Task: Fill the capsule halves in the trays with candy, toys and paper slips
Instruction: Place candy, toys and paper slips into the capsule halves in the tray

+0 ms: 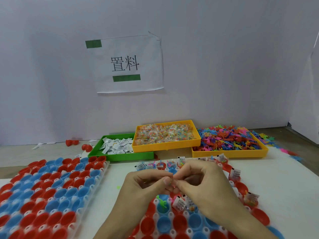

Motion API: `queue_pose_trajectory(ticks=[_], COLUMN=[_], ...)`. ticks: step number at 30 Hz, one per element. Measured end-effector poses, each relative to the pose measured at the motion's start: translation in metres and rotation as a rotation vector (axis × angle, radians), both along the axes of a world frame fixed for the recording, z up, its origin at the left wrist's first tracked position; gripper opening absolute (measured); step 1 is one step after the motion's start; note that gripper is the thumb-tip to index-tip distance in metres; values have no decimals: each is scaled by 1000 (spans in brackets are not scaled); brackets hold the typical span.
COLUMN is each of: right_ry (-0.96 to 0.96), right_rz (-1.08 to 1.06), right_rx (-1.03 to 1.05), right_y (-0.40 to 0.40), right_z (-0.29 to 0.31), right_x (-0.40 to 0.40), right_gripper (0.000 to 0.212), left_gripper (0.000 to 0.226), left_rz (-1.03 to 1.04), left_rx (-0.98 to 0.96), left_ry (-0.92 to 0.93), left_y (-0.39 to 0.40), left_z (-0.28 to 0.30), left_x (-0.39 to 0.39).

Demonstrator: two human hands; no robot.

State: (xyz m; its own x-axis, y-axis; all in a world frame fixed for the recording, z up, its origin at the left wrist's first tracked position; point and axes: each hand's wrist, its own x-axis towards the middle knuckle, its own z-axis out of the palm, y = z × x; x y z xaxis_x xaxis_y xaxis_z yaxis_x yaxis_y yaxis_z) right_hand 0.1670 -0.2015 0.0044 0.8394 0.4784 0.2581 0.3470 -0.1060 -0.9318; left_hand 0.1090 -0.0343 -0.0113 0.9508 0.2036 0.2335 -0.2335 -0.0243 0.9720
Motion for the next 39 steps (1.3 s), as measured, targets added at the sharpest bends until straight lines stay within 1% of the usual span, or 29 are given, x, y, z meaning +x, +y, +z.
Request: queue_pose_trajectory(ticks=[3,6,9,11,14,16,21,30,34,39], right_ry=[15,-18,-41,-57,-76,-89,-130,-148,-163,-184], right_rz=[39,68,27,-4,-21,-29,-42,-50,-62,-70], right_rx=[-3,-37,-30,-18,-22,-37,-57,-68,-76,-86], right_y=[0,-1,-2,-3,-3,-3,-3,-3,-4,-4], right_z=[-2,-4,-5,-7,-8,-9,-10,-9,-8,-6], right_x=[0,2,5,7,8,9,9,9,9,8], right_gripper=[17,23,30,29,27,26,26,27,27,28], left_gripper=[20,16,23,24,13,10,13,18,22,18], left_rz=[-5,17,21,25,19,0,18,-51,-58,-89], left_rx=[50,124,209,272,407,503,712,828,916,988], left_ry=[12,36,102,167,216,225,170,111,63,68], left_y=[4,12,27,34,35,35,33,27,23,20], left_z=[0,4,10,12,10,7,1,-1,-2,-3], left_x=[-1,-3,-6,-8,-9,-8,-5,-1,0,1])
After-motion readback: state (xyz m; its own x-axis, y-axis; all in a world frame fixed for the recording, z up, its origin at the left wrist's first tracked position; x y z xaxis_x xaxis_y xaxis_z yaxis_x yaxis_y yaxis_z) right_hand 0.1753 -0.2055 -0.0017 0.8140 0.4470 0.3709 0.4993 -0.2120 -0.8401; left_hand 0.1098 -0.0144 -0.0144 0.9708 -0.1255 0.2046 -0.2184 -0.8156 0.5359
